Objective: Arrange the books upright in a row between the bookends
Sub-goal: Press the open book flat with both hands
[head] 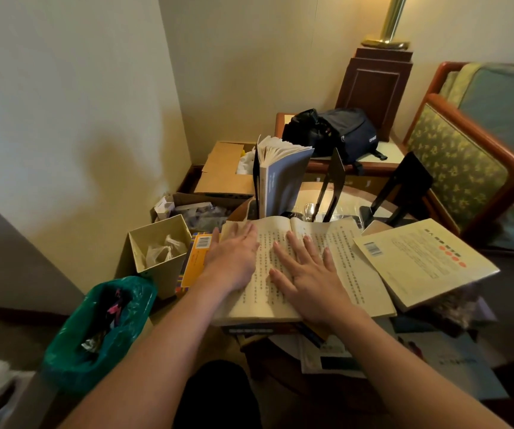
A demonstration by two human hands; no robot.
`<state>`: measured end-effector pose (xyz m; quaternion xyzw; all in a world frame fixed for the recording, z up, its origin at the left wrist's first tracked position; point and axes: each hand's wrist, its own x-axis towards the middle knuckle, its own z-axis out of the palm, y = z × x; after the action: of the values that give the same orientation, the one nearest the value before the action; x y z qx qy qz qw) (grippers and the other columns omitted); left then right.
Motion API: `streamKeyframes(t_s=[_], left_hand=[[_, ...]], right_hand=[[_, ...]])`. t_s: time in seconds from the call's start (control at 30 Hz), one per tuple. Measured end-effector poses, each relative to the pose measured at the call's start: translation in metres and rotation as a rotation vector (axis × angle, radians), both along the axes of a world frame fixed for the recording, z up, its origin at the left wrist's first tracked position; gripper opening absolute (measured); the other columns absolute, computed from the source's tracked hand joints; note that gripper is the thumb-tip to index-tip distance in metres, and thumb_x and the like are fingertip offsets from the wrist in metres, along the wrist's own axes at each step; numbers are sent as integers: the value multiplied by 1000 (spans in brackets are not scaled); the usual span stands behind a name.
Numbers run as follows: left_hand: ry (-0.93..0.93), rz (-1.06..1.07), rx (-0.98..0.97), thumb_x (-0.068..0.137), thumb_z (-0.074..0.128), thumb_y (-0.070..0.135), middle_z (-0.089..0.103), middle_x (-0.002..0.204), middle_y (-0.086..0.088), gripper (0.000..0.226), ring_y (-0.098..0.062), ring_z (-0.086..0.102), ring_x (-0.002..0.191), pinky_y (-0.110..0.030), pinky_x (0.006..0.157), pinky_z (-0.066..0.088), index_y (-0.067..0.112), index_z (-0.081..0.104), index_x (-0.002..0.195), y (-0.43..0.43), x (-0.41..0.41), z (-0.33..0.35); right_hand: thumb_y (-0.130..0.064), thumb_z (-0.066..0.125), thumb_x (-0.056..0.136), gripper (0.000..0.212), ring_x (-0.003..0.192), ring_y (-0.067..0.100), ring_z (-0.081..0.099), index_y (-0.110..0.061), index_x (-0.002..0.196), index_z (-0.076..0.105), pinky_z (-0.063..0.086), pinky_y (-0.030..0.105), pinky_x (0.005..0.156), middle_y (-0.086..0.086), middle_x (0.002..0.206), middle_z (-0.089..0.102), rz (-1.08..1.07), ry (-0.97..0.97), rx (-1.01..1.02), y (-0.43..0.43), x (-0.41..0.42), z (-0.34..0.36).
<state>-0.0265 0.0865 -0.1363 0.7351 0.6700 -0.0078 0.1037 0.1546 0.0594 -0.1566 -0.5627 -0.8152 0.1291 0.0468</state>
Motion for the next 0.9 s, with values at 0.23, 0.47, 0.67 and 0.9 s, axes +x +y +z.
streamKeyframes(t_s=[0.23,0.47,0.67,0.9], left_hand=[[54,-81,63,107,10,40,-5,166,5,55,-12,-8,153,-48,125,-3,22,-3,158,-48,3,2],[119,-119,-27,106,8,43,-12,165,6,56,-12,-16,152,-50,124,-8,24,-9,156,-110,6,15],[115,-76,-22,107,15,41,-4,167,7,57,-13,-7,153,-54,123,-1,23,-1,159,-46,6,12],[75,-4,61,107,18,35,2,168,2,57,-14,-1,154,-54,124,0,17,2,159,-22,23,2]], right_hand=[[-70,13,97,65,149,17,-29,-49,155,-7,-18,50,120,-15,162,-27,-4,4,9,0,2,-2],[-70,15,98,65,148,16,-30,-49,155,-8,-20,50,120,-16,162,-27,5,23,8,0,2,-3],[-70,12,97,64,149,16,-30,-49,155,-8,-18,50,120,-16,162,-26,2,29,-1,1,2,-3],[-71,10,97,63,148,16,-30,-50,154,-9,-17,50,121,-16,162,-28,1,25,3,2,3,-5]])
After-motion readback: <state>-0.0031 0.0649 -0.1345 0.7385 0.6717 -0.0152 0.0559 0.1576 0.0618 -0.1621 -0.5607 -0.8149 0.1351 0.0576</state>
